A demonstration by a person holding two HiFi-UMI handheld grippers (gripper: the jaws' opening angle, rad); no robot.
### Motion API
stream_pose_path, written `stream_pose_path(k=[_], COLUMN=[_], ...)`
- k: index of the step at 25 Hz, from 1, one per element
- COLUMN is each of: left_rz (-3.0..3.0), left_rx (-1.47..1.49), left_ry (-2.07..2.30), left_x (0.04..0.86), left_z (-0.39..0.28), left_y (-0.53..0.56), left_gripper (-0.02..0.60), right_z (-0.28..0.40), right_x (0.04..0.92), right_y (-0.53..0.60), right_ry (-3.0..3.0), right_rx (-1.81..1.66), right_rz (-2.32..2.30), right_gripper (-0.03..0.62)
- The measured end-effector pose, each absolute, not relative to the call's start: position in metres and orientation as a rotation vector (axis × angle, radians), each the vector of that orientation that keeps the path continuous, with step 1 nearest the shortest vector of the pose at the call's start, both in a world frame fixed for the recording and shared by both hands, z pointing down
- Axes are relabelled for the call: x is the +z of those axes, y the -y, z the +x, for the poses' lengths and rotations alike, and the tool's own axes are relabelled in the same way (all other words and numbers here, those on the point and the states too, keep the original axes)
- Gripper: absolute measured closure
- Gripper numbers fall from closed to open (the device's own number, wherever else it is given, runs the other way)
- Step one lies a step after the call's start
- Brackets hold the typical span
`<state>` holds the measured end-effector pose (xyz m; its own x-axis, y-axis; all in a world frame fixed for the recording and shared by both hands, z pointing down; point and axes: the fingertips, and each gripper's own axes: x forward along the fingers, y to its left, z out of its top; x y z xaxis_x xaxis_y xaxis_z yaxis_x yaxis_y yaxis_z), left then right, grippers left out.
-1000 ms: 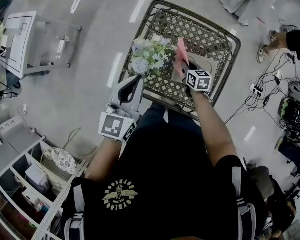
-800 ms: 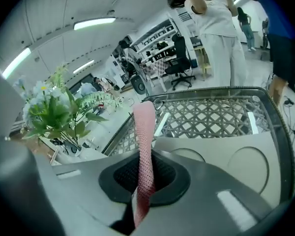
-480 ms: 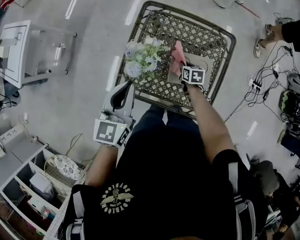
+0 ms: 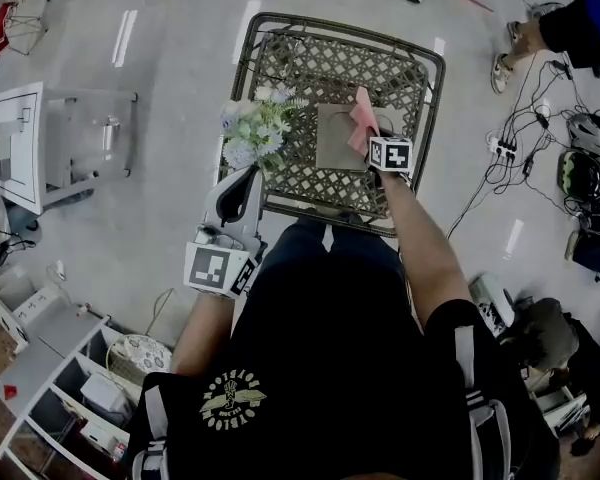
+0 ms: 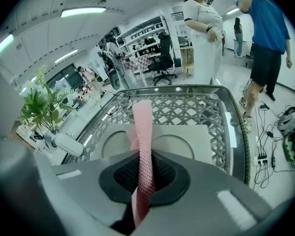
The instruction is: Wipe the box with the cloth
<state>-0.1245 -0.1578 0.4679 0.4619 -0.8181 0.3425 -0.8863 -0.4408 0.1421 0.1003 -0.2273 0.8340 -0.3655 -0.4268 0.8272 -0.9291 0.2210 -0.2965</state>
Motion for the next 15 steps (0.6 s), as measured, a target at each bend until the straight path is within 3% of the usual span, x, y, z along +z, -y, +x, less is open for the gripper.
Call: stream_pose_path(k=[15], left_rz=[2.463], left_rx=[0.319], left_ry=[1.421], left_x=[0.455], left_z=[-0.086], left_y=[0.159], left_gripper=[0.581], right_z=[0.203], right_x=[0.833], right_y=[0.206], right_ry=[1.766], right_rx=[1.041], right_rz=[1.346], right_gripper=[0.577])
